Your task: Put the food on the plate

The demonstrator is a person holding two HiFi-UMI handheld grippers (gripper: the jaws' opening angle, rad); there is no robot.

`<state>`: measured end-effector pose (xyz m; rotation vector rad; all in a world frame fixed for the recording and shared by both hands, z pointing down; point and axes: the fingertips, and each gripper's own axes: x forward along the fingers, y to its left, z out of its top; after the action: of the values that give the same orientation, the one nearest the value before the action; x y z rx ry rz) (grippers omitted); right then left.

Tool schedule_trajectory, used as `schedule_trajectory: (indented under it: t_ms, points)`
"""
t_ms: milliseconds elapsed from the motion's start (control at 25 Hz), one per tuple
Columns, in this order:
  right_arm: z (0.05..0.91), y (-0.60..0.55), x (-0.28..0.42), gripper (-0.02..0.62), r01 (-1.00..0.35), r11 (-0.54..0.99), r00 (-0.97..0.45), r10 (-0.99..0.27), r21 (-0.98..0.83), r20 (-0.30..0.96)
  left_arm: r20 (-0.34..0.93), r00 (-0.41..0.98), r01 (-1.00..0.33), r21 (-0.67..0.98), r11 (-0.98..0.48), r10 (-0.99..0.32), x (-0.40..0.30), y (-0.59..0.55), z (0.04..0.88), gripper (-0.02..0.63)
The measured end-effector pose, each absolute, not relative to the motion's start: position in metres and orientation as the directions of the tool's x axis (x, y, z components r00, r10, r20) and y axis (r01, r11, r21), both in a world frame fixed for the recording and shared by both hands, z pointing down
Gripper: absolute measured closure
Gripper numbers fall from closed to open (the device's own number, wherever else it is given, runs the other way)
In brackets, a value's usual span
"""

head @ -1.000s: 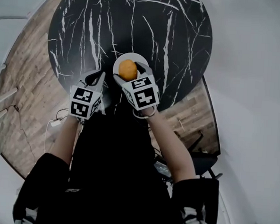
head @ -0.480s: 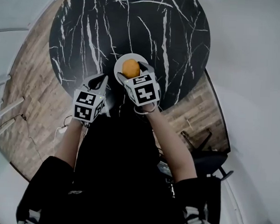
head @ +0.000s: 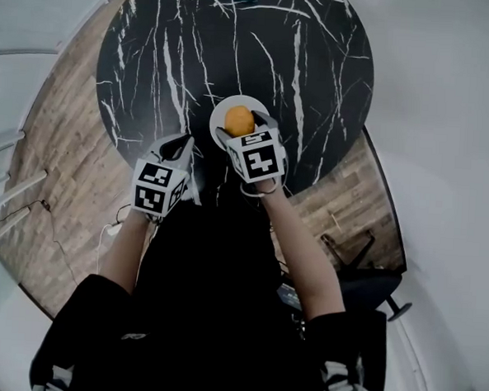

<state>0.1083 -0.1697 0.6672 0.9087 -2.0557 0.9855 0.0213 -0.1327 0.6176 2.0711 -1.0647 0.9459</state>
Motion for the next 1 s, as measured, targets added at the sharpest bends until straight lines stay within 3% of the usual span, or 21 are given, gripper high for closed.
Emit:
schedule_trajectory:
  t_ms: [1000]
  points:
    - [0.665, -0.169, 0.111, 0.252, -0.881, 0.402, -0.411, -0.392, -0.248, 0.823, 0.779, 0.463, -0.837, 0.225, -0.5, -0.424, -0.009, -0.11, 0.595, 0.606]
